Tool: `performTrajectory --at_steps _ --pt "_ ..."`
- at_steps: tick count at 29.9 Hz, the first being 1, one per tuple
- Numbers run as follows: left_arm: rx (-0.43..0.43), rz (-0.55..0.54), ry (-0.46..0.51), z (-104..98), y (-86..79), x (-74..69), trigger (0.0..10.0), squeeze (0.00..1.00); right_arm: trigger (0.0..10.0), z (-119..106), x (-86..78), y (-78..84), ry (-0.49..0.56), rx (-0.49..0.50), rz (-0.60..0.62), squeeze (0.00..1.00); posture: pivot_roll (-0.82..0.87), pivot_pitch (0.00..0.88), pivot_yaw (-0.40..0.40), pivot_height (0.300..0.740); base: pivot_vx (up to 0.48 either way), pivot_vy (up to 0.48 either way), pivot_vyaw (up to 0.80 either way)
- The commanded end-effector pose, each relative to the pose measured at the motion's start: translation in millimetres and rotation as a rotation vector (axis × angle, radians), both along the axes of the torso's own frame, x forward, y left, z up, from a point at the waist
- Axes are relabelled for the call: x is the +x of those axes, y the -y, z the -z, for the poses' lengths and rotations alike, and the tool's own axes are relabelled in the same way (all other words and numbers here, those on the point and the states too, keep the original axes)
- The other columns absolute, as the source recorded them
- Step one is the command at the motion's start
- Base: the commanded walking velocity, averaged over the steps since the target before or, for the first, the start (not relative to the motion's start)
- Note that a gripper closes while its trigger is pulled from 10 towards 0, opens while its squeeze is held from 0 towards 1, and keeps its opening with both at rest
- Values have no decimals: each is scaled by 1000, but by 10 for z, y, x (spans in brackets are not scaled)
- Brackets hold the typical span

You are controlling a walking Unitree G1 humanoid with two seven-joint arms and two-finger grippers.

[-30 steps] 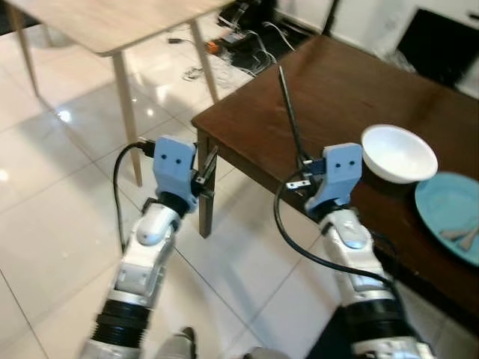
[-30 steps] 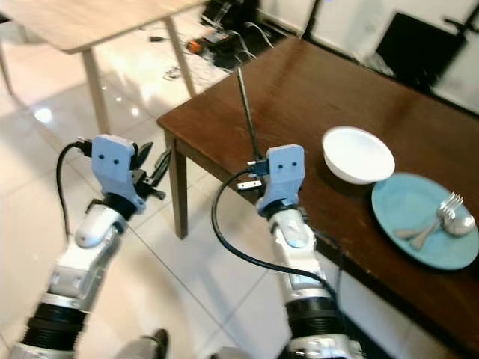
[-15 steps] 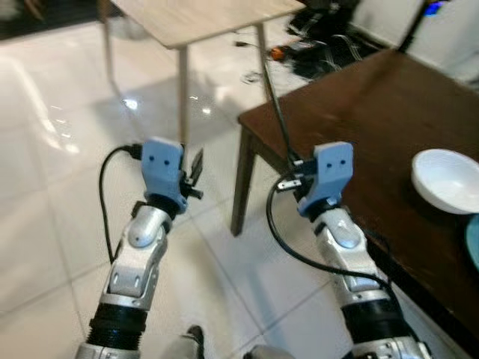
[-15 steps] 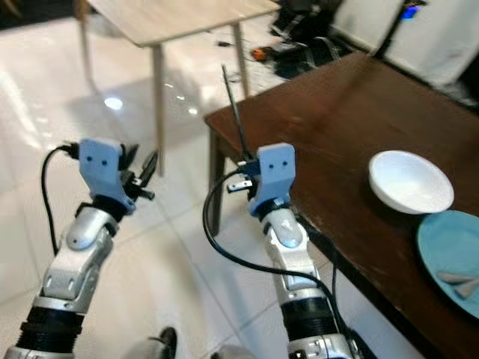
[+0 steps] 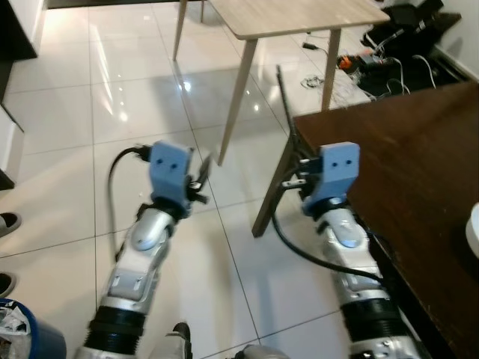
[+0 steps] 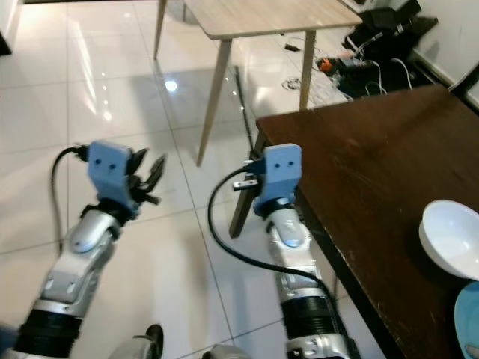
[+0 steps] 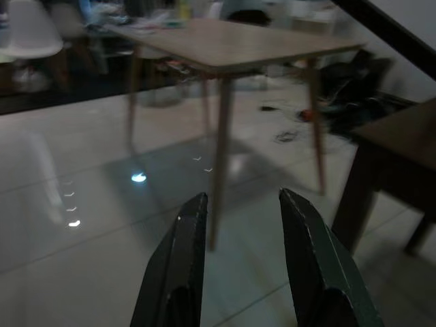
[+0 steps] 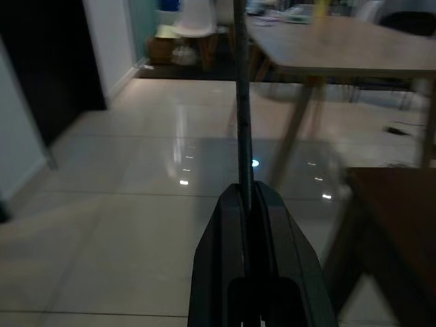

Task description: Setting the table

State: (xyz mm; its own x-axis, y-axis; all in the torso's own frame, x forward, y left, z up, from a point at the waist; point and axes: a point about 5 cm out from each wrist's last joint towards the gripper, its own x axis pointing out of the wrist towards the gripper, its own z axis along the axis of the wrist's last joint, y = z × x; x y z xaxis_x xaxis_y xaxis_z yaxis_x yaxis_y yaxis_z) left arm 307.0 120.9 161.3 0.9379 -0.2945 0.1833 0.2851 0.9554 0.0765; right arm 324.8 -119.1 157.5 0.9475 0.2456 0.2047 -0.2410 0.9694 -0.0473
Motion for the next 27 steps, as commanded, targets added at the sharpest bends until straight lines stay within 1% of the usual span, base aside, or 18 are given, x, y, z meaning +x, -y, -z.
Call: performTrajectory --at_steps 1,2,3,5,6,8,10,14,15,17,18,20,22,27 --pt "4 -3 -42 147 10 -36 10000 0 10000 126 -19 67 -49 4 18 0 30 56 -33 740 0 0 800" --pt "4 -22 -64 234 -25 -54 10000 0 10000 173 -22 76 -67 8 20 0 30 56 -33 740 0 0 800" --pt "4 -22 -64 234 -25 -54 10000 0 10000 173 -22 76 -67 8 20 0 30 56 -33 740 0 0 800" --pt "-13 -72 -124 432 -115 -102 10000 0 10000 307 -42 104 -112 1 27 0 29 51 -32 740 0 0 800" --pt "-13 -72 -124 432 -115 -102 10000 0 10000 307 -42 104 -112 1 27 0 29 51 -32 740 0 0 800" --pt "-44 -145 -213 676 -248 -172 10000 0 10000 489 -90 146 -168 -20 34 0 31 49 -34 740 0 0 800" --pt "-43 -212 -282 885 -387 -265 10000 0 10000 613 -151 171 -205 -34 37 0 28 44 -33 740 0 0 800" --pt "-43 -226 -299 937 -426 -298 10000 0 10000 638 -169 177 -212 -34 37 0 28 43 -32 740 0 0 800" --pt "-37 -222 -300 958 -433 -310 10000 0 10000 658 -175 179 -224 -11 35 0 28 41 -32 740 0 0 0" --pt "-30 -209 -299 974 -427 -320 10000 0 10000 680 -176 185 -236 -6 38 0 28 40 -32 740 0 0 0" --pt "-8 -185 -302 1001 -402 -329 10000 0 10000 713 -181 187 -249 -7 35 0 29 39 -33 740 0 0 0" --pt "4 -165 -305 1043 -367 -332 10000 0 10000 777 -184 192 -271 -24 33 0 31 41 -33 740 0 0 0" --pt "14 -182 -320 1101 -373 -327 10000 0 10000 831 -205 195 -283 -39 28 0 30 41 -35 740 0 0 0" --pt "15 -195 -334 1150 -377 -327 10000 0 10000 927 -250 226 -296 -82 37 0 38 37 -34 740 0 0 0"
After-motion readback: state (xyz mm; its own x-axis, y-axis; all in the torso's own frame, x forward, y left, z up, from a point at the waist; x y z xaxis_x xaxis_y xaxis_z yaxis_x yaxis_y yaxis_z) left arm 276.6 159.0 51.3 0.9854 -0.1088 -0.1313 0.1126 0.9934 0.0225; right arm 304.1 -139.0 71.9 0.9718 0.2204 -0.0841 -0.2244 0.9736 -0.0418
